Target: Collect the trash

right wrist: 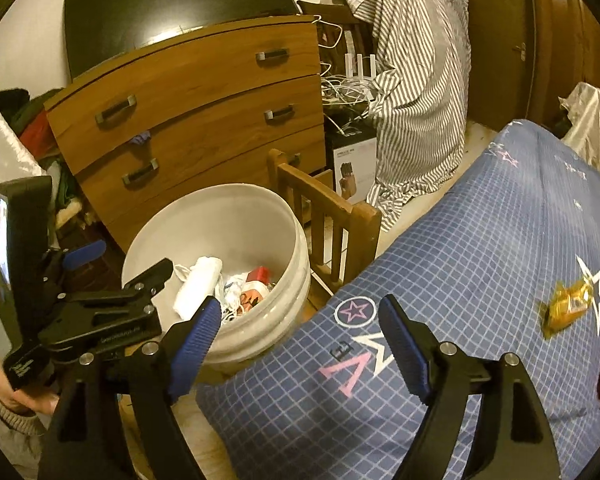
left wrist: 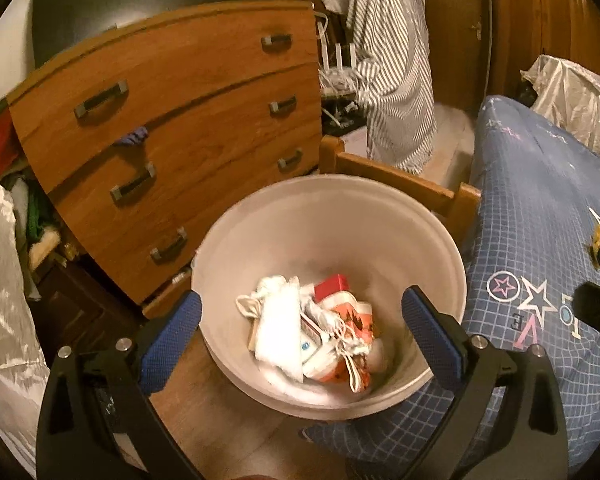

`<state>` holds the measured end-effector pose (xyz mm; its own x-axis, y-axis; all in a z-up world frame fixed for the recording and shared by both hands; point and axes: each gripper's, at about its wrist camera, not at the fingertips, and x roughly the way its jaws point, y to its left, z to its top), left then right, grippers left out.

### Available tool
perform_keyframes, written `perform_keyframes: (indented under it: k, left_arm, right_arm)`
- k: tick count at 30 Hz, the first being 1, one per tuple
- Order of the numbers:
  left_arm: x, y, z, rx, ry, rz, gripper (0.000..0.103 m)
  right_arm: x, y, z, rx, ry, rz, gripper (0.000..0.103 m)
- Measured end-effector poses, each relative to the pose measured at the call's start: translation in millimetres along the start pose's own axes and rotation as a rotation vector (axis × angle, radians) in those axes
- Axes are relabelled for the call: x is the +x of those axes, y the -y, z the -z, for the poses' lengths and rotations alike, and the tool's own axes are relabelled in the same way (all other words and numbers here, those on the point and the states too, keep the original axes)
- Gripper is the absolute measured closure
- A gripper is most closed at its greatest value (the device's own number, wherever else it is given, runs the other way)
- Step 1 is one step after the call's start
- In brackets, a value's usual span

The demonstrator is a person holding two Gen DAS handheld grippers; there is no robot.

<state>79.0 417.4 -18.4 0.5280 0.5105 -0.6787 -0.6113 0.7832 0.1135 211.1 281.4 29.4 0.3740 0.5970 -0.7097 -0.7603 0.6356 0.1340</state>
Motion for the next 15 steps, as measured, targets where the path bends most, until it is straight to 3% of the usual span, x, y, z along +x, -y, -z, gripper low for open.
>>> perform_keyframes:
  k: [6, 10, 15]
  left_arm:
    - [-13.3, -4.3, 1.1, -0.040, 0.052, -0.022, 0.006]
    - [-21.7, -8.0, 2.3, -0.099, 0.043, 0.022, 0.006]
    - [-28.1, -1.6, 9.9, -0.098, 0.047, 0.037, 0.006]
  right_arm:
    - [-19.1, 4.7, 13.1, 0.041, 0.031, -0.009, 0.018]
    - [-29.6, 10.2, 21.7, 0.072, 0.044, -0.011, 0.018]
    - [-34.7, 20.1, 34.9, 0.113, 0.035, -0.007, 0.017]
